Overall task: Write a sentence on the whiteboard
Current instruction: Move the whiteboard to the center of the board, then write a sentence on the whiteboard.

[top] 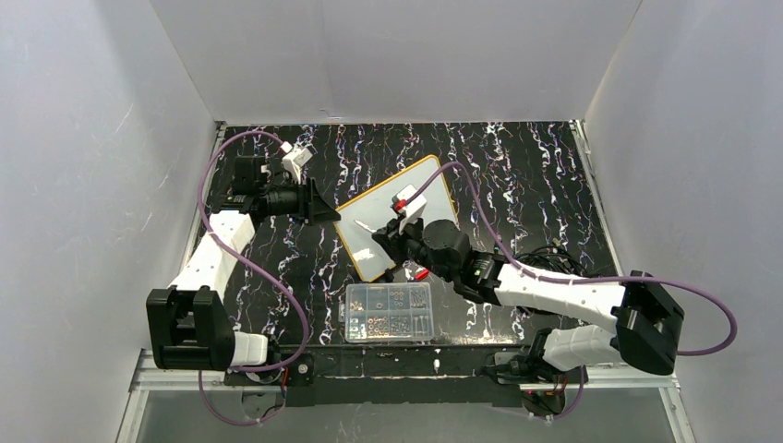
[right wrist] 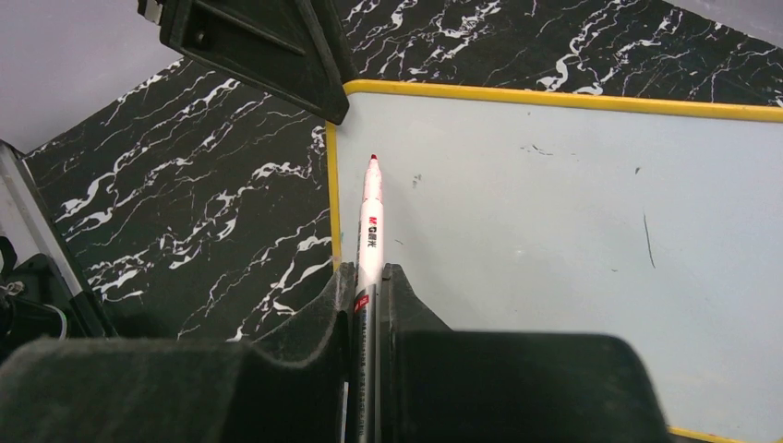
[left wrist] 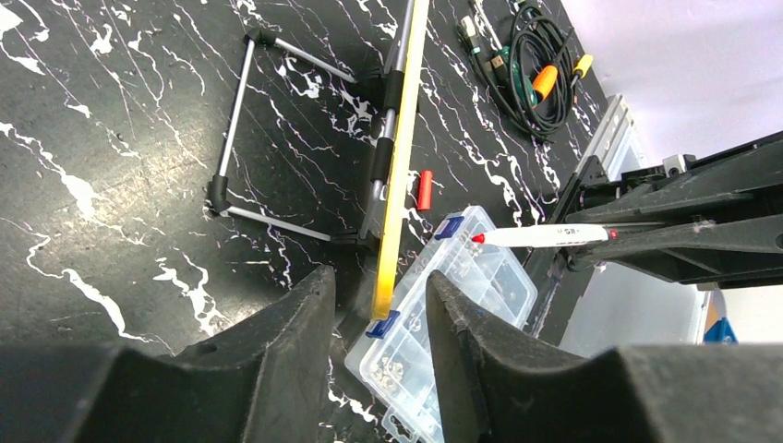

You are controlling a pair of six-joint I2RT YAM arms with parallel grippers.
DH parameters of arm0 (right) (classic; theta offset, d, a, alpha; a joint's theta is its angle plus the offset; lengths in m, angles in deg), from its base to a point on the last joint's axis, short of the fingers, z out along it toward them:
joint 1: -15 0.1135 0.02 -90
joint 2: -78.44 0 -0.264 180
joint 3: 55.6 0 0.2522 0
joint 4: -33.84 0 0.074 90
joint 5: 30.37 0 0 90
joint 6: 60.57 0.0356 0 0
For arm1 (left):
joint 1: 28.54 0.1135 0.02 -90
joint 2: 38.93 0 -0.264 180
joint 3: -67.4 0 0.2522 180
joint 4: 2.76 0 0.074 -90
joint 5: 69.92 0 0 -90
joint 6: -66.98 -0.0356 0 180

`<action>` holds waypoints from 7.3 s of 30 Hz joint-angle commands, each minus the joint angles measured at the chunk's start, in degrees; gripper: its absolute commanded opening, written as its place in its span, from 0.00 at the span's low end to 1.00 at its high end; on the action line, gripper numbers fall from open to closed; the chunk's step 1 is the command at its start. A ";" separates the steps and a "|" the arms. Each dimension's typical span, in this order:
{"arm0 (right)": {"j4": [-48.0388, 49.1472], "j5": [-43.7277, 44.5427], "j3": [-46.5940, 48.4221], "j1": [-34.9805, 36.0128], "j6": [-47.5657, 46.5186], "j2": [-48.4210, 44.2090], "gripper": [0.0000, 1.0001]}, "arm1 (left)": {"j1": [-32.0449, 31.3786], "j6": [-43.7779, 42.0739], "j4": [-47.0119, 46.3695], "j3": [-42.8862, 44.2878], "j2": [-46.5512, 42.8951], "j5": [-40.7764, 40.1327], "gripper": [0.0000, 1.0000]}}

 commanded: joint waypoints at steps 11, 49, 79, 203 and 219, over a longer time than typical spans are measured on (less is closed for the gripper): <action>5.98 2.51 5.89 1.77 -2.72 5.12 0.01 | 0.15 -2.93 0.98 -0.30 -1.39 1.55 0.19; 5.67 4.74 5.66 2.42 -3.09 10.11 0.01 | -0.29 -5.74 1.73 -0.57 -2.90 0.59 0.00; 4.67 9.96 3.88 5.16 -3.22 5.45 0.01 | -0.29 -5.92 2.09 -0.34 -3.20 0.15 0.00; 2.67 14.44 2.52 6.76 -2.86 6.04 0.01 | -0.29 -6.10 2.27 -0.13 -3.33 0.95 0.00; 6.84 18.44 5.24 7.18 -7.38 8.24 0.01 | -0.29 -6.23 2.36 -0.08 -3.25 0.98 0.00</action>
